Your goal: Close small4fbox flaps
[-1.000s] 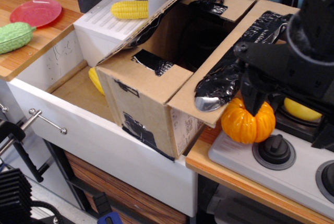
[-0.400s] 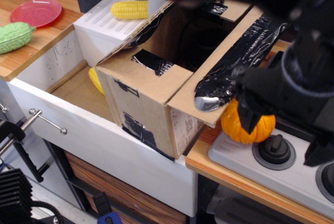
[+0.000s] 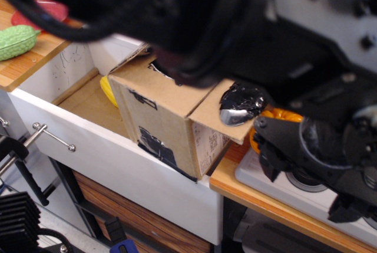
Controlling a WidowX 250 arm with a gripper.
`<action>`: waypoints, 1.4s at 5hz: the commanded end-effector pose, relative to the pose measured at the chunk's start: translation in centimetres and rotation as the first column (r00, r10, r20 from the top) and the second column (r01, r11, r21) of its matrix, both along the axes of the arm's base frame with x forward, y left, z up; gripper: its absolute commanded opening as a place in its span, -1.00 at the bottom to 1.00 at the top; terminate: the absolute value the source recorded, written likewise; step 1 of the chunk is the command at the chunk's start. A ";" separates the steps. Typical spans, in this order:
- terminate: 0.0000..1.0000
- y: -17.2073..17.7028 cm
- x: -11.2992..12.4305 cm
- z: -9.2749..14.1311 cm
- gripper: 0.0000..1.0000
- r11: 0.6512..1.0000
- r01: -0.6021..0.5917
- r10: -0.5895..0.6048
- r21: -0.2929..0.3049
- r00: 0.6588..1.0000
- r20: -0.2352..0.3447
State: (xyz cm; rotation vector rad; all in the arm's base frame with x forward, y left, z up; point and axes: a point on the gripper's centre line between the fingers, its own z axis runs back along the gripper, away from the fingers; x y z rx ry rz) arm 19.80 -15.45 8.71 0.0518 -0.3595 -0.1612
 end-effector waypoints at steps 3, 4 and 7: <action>-1.00 1.3 6.2 -0.1 1.00 1.000 0.007 -0.006 -0.023 0.999 0.032; -1.00 1.2 6.6 0.4 1.00 1.000 0.004 -0.004 0.003 1.000 0.027; -1.00 4.6 7.1 5.4 1.00 0.978 0.068 -0.068 0.195 0.998 -0.007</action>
